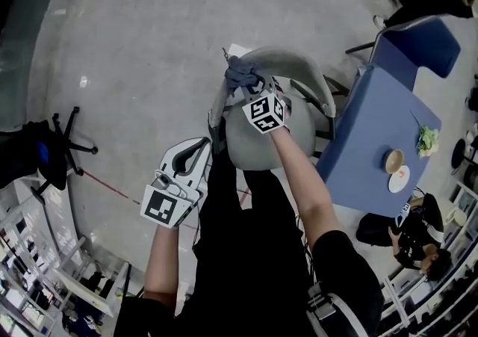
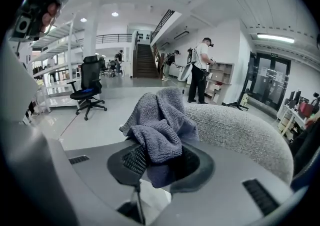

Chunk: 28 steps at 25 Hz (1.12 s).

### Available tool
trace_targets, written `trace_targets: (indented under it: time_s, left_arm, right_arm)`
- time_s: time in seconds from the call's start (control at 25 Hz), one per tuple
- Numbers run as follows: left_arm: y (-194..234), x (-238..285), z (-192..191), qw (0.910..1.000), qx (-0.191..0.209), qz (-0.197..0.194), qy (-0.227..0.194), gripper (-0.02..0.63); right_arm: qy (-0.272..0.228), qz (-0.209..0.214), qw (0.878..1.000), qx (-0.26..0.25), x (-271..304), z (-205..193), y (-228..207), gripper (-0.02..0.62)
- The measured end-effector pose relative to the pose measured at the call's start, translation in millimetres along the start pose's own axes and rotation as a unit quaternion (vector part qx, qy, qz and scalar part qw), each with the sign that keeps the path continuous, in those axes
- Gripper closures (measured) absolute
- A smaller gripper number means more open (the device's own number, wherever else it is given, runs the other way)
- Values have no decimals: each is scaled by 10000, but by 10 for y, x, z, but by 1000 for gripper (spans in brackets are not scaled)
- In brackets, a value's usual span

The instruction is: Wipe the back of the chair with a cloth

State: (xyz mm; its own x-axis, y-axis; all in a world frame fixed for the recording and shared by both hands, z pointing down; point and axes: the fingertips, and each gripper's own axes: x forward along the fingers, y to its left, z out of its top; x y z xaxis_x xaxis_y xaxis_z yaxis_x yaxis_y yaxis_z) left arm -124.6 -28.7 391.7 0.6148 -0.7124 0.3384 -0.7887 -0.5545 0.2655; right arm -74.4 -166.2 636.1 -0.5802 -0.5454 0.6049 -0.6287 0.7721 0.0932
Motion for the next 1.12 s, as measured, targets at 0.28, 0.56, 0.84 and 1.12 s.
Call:
trace_targets:
  time_s: [0.28,0.56,0.84,1.12]
  left_arm:
    - [12,-31,-7,10000,-45,-19,15,580]
    - [29,-37,-11,10000,-58,-31,2,580]
    - [24,-20,2,10000,-23,-60,-15,580]
    - [-13,-7,-30,10000,-33,-91,5,580]
  right_arm:
    - [37,-80,9999,-60,-16,18,-46,469]
    - [58,-224,9997,-57,-30,-2,-102,471]
    - [91,-327,9993,-125,-52,-20,-166,471]
    - [104,-477,9988,-40,-104,-80,-270,471]
